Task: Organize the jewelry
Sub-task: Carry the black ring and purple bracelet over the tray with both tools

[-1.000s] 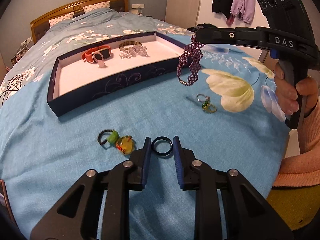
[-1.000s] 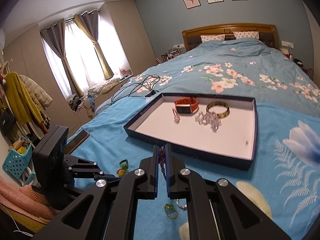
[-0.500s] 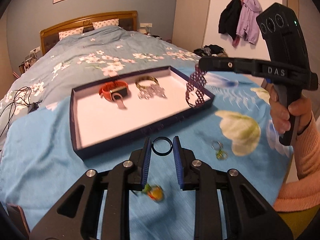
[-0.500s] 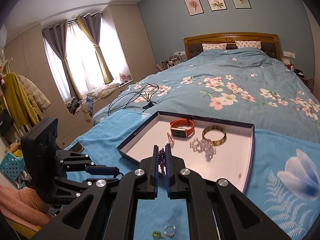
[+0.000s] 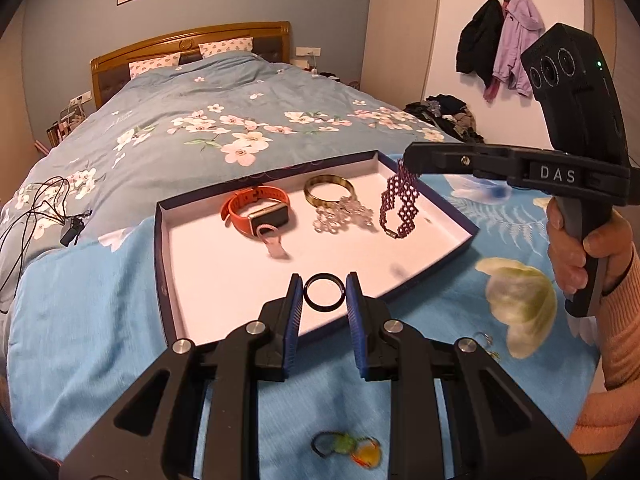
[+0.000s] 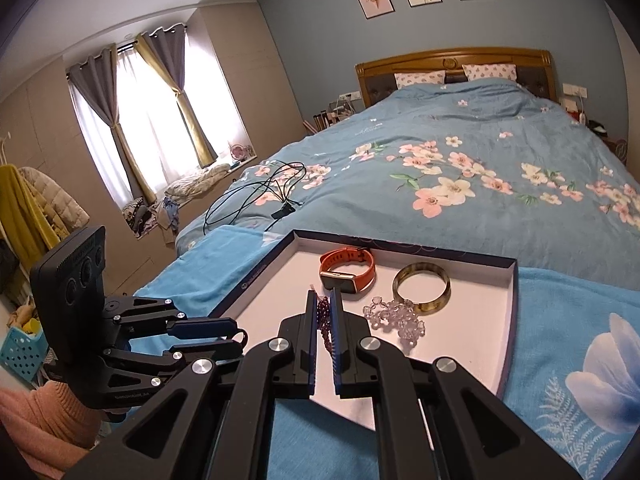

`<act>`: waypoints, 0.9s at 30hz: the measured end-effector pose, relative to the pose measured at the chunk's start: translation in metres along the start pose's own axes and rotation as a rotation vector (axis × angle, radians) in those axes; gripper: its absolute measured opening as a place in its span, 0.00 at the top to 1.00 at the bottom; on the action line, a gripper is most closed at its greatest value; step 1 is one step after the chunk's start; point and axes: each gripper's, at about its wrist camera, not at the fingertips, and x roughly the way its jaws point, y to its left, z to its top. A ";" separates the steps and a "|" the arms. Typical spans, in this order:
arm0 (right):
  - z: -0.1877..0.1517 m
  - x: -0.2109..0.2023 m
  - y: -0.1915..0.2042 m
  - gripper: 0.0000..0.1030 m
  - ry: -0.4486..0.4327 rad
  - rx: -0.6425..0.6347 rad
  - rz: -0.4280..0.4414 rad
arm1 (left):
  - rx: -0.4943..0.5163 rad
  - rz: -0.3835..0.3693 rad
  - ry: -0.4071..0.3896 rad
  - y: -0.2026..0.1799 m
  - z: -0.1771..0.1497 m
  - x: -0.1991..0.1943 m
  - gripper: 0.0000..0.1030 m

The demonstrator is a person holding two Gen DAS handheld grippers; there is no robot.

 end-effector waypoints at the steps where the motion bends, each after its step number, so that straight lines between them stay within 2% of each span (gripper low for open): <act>1: 0.001 0.003 -0.001 0.95 0.003 0.003 -0.004 | -0.001 0.004 0.003 0.002 0.002 0.003 0.78; 27: 0.009 0.044 -0.018 0.95 0.048 0.071 0.007 | -0.024 0.047 0.076 0.018 0.013 0.050 0.78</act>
